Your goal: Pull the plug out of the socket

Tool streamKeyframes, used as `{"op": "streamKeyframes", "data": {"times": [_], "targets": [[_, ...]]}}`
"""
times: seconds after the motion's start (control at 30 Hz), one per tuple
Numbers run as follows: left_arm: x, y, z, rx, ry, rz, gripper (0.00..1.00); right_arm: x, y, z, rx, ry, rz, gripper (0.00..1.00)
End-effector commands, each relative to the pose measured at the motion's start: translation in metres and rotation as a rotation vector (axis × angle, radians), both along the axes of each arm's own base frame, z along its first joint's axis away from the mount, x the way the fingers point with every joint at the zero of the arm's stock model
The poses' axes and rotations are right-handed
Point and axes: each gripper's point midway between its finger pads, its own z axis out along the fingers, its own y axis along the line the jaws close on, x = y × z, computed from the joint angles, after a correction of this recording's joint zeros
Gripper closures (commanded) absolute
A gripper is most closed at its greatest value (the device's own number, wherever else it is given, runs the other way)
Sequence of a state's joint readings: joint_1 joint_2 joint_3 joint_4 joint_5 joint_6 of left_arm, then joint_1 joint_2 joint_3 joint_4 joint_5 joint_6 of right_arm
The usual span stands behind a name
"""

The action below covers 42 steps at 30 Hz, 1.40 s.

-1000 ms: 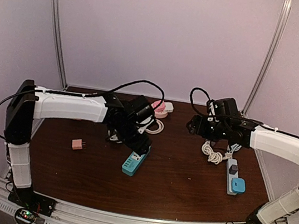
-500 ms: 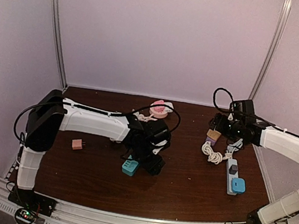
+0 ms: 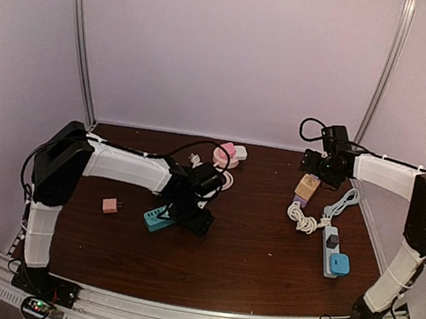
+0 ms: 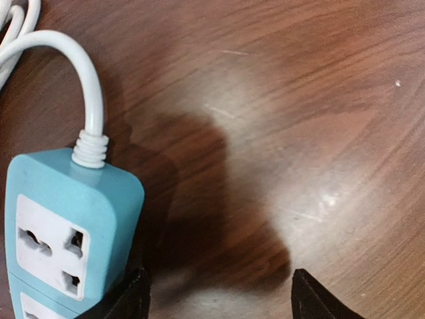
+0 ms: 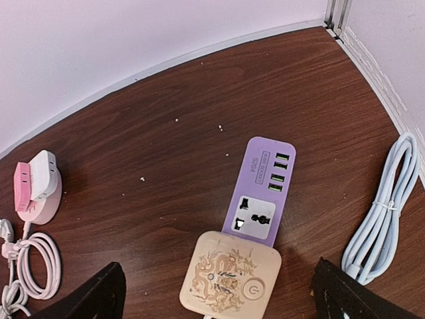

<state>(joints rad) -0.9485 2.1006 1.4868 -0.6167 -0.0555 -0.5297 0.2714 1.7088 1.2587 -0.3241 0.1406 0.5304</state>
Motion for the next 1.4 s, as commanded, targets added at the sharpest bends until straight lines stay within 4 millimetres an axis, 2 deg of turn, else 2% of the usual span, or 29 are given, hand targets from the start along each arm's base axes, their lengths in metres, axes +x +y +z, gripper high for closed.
{"op": "streamKeyframes", "data": {"times": [0.0, 0.37, 0.67, 0.9, 1.13, 1.37], "targets": [[0.017, 0.033, -0.001, 0.026, -0.021, 0.079, 0.25, 0.000, -0.014, -0.020, -0.085, 0.082, -0.047, 0.01], [0.038, 0.072, 0.007, 0.024, -0.044, 0.163, 0.25, 0.002, -0.002, -0.049, -0.062, 0.150, -0.021, 0.14], [0.043, 0.077, 0.017, 0.011, -0.065, 0.174, 0.25, -0.001, 0.025, -0.063, -0.051, 0.188, 0.061, 0.32], [0.044, 0.075, 0.031, -0.017, -0.081, 0.173, 0.25, -0.009, 0.060, -0.059, -0.052, 0.183, 0.180, 0.50], [0.045, 0.072, 0.047, -0.050, -0.096, 0.181, 0.25, -0.028, 0.106, -0.048, -0.033, 0.159, 0.329, 0.52], [0.043, 0.069, 0.057, -0.093, -0.090, 0.195, 0.25, -0.068, 0.163, -0.039, -0.026, 0.124, 0.542, 0.51]]}}
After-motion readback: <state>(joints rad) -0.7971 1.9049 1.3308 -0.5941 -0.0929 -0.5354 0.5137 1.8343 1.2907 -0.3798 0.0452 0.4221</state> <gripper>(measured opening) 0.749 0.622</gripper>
